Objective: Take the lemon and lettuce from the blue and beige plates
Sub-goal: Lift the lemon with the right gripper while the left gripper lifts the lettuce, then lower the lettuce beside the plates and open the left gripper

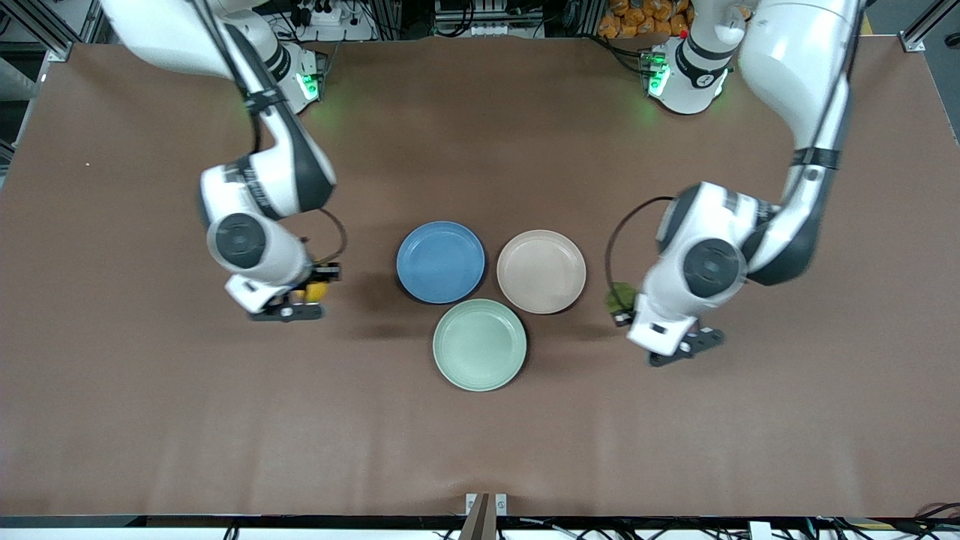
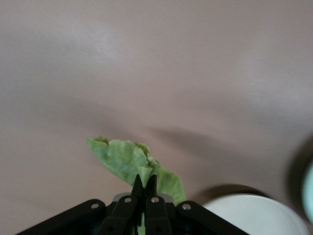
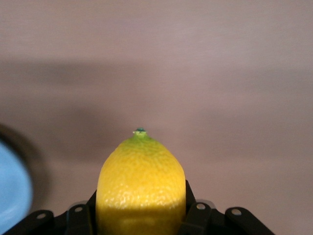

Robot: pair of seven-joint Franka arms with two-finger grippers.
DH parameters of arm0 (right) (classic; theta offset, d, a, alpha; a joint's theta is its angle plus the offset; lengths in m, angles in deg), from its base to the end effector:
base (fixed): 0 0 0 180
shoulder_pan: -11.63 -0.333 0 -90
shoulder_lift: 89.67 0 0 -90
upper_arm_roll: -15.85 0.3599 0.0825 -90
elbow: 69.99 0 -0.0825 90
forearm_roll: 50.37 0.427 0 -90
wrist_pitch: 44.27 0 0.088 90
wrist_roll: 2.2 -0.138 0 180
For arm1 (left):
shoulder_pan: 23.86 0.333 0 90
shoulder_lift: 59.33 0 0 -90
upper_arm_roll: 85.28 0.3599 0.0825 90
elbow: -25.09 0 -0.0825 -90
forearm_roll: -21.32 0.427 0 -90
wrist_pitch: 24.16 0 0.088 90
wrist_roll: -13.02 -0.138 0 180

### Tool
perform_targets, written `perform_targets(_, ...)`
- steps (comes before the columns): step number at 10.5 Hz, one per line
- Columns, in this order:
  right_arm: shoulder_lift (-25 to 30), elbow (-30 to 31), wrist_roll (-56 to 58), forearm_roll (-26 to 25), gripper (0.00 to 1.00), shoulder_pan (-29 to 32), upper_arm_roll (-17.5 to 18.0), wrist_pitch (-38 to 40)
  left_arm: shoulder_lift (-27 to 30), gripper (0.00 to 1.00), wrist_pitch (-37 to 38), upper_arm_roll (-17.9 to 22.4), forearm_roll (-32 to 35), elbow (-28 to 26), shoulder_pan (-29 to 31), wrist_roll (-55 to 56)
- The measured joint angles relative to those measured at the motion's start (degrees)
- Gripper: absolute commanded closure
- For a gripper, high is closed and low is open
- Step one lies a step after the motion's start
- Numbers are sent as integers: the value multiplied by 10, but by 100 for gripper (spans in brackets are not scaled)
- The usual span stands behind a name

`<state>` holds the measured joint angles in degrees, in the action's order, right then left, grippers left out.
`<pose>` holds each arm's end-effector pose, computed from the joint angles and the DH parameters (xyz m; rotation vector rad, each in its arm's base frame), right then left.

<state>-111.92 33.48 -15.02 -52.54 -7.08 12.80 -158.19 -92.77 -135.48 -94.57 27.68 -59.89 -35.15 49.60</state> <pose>0.6411 0.1782 0.2999 3.0244 0.1065 -0.2826 0.7143 -0.2373 0.3136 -3.0488 -0.3894 0.1486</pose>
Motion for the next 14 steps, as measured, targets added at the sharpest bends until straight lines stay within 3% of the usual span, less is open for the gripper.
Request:
perform_targets(3, 4, 34, 130, 0, 87, 14, -76, -37, -14, 100, 13, 0, 0, -15, 47, -93)
perform_targets(5, 4, 65, 172, 1, 87, 30, -93, -94, -36, 100, 16, 0, 2, -23, 66, -110)
perform_targets(7, 3, 113, 178, 1, 87, 32, -99, -175, -53, 85, 16, 0, 21, -24, 82, -112)
perform_targets(9, -8, 158, 178, 1, 87, 33, -100, -259, -60, 47, 16, 0, 23, -26, 87, -114)
perform_targets(10, -19, 166, 178, 1, 87, 33, -100, -282, -62, 0, 16, 0, 24, -26, 87, -115)
perform_targets(13, -47, 168, 178, 1, 84, 33, -100, -326, -60, 0, 15, 0, 24, -19, 88, -115)
perform_targets(14, -55, 168, 178, 1, 65, 33, -100, -335, -53, 0, 15, 0, 24, -14, 88, -115)
